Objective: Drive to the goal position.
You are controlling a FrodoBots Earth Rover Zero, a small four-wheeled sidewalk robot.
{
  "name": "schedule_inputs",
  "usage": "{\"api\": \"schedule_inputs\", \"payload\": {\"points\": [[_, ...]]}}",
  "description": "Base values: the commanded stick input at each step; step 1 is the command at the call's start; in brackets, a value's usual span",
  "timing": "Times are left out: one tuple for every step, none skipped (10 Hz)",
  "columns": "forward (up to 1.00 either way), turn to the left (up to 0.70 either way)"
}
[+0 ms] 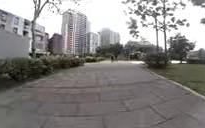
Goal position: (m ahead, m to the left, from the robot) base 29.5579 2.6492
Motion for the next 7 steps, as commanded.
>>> {"api": "schedule_inputs", "payload": {"points": [[0.85,0.00],[0.85,0.00],[0.85,0.00],[0.85,0.00],[0.85,0.00],[0.85,0.00],[0.85,0.00]]}}
